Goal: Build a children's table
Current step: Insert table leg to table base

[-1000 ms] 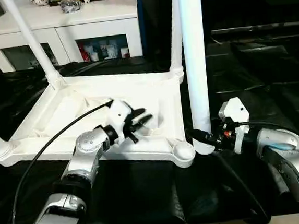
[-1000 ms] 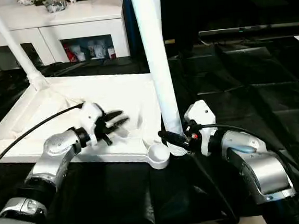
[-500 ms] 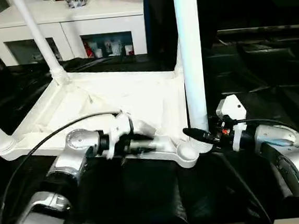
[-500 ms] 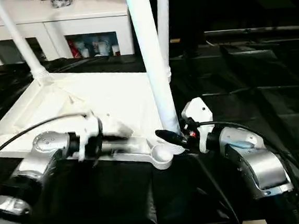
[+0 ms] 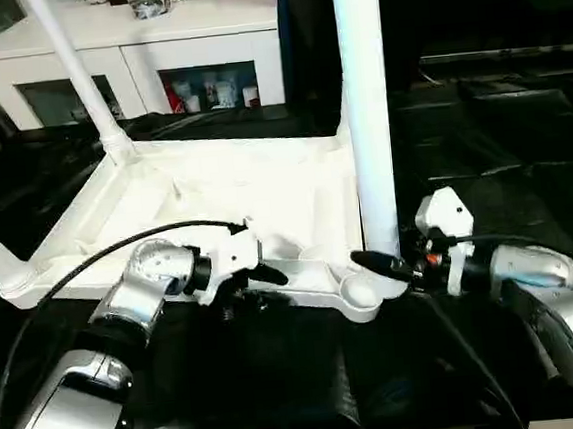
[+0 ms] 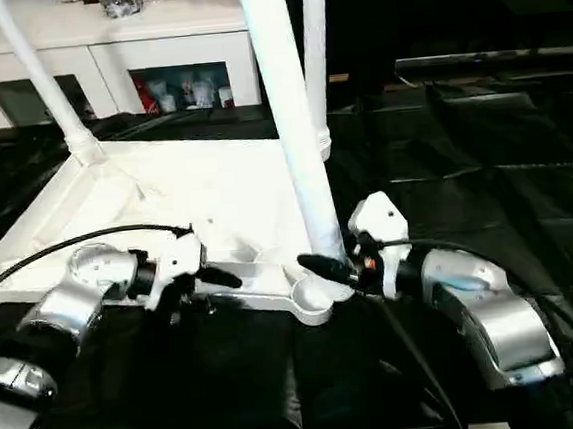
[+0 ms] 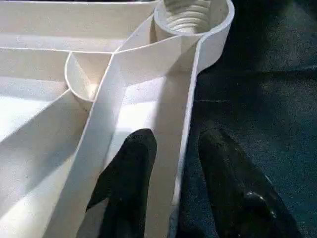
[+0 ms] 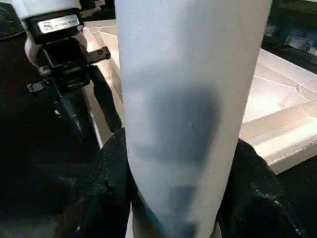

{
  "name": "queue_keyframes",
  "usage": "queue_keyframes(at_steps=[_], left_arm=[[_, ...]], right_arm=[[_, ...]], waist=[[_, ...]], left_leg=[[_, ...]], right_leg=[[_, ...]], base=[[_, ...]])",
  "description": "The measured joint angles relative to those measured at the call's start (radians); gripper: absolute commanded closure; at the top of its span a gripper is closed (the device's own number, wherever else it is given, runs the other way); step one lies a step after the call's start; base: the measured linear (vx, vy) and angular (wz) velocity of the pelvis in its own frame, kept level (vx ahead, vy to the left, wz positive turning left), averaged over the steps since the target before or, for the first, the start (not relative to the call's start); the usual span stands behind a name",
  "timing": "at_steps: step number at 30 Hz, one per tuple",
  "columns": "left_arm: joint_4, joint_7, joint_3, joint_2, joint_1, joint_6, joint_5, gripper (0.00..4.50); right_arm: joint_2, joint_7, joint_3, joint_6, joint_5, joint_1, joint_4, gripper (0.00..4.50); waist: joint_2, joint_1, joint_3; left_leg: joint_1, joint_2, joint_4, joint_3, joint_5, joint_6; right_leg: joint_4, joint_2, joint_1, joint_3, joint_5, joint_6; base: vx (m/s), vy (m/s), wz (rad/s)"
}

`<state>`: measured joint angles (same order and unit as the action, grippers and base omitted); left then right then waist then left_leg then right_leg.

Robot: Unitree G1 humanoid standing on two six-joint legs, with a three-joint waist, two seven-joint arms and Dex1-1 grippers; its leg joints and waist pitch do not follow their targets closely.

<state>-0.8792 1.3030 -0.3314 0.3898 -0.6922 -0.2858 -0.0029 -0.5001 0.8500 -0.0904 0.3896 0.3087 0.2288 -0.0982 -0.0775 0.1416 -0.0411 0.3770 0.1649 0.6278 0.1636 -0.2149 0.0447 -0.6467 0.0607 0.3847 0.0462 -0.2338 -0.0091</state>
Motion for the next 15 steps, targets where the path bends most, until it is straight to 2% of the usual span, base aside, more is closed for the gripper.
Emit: queue_keyframes(at_steps=[2,4,7,8,15], left_arm=[[-0.014,0.005,0.000,-0.007,-0.009,-0.005,0.001,3.08],[-0.034,0.014,0.000,-0.011,-0.023,-0.008,0.006,3.39],[-0.044,0.022,0.000,-0.016,-0.027,-0.016,0.013,3.51],[-0.051,0.022,-0.001,-0.019,-0.028,-0.020,0.018,3.75],[-0.084,0.023,-0.010,-0.024,-0.044,-0.048,0.040,4.23]], right_arm=[[-0.002,0.000,0.000,0.000,0.000,-0.003,-0.002,2.59],[-0.003,0.000,0.000,0.001,0.000,-0.004,-0.005,2.59],[-0.003,0.000,0.000,0.001,0.000,-0.006,-0.008,2.59],[-0.003,-0.001,0.000,0.001,0.000,-0.006,-0.009,2.59],[-0.004,-0.002,0.000,0.001,0.000,-0.011,-0.017,2.59]], waist=[[-0.001,0.000,0.000],[-0.003,0.000,0.000],[-0.007,-0.001,0.000],[-0.008,-0.001,0.000],[-0.013,-0.001,0.000]], left_leg=[[-0.001,0.000,0.000,0.001,0.000,0.000],[-0.002,0.001,0.000,0.001,0.000,0.000],[-0.002,0.001,-0.001,0.003,0.000,0.001],[-0.003,0.001,-0.001,0.003,0.000,0.001],[-0.003,0.001,-0.002,0.003,0.000,0.001]], right_leg=[[0.000,0.000,0.000,0.000,0.000,0.000],[0.000,0.000,-0.001,0.000,0.000,0.000],[0.000,0.000,-0.001,-0.001,0.000,0.000],[0.000,0.000,-0.001,-0.001,0.000,0.000],[0.001,0.000,-0.001,-0.001,0.000,0.000]], base=[[0.000,0.000,0.00],[0.000,0.000,0.00],[0.000,0.000,0.00],[0.000,0.000,0.00],[0.000,0.000,0.00]])
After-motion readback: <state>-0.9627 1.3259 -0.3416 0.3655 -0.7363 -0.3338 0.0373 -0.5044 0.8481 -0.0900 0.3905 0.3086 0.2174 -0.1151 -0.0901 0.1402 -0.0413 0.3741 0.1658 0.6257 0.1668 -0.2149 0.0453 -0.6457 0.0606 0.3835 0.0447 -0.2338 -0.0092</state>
